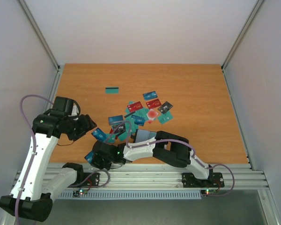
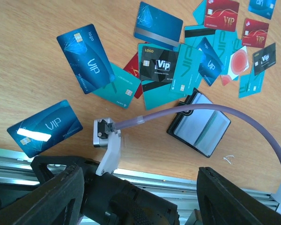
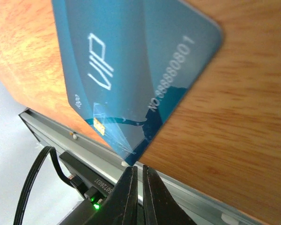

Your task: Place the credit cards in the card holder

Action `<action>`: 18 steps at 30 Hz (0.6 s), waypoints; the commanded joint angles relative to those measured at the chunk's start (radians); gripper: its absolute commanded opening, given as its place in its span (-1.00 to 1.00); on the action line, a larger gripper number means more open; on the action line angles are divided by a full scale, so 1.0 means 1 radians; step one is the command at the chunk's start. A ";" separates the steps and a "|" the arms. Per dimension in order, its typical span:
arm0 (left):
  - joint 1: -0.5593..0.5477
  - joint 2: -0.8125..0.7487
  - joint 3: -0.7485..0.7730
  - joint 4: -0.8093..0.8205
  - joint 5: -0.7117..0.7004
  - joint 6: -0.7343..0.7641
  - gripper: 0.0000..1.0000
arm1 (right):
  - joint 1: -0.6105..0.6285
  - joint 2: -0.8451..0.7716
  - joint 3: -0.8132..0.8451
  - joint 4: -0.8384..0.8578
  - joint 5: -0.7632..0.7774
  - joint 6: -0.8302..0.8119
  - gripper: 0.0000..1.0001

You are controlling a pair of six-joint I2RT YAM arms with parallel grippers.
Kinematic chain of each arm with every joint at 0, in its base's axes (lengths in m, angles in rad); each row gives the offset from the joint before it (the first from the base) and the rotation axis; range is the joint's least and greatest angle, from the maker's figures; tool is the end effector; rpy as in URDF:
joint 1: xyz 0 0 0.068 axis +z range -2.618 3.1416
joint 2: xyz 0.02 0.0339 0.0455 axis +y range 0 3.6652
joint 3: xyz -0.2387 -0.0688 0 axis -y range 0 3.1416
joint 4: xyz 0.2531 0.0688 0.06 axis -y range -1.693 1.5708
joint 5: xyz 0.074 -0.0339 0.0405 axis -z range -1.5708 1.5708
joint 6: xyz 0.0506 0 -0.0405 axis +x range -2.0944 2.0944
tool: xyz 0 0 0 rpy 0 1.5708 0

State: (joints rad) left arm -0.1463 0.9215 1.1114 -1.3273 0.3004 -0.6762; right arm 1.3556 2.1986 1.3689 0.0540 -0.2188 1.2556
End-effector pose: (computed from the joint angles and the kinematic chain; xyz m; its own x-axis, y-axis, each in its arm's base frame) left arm 0.1603 -0.0388 0.2993 -0.8644 -0.4769 -0.1595 -0.3574 0.8057 -0.4723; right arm 0.0882 0.4551 0.0741 -0.9845 -0.1578 -0.0768 -0.1637 0.6681 0.7259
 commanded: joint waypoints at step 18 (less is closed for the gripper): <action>0.028 0.094 -0.167 -0.070 -0.146 0.131 0.32 | -0.029 -0.117 -0.073 -0.073 -0.027 -0.120 -0.35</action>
State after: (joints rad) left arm -0.1333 1.0035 0.9901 -1.3781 0.1909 -0.5873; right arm 1.3411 2.1277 1.3113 -0.0158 -0.2443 1.1694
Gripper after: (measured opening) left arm 0.670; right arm 0.311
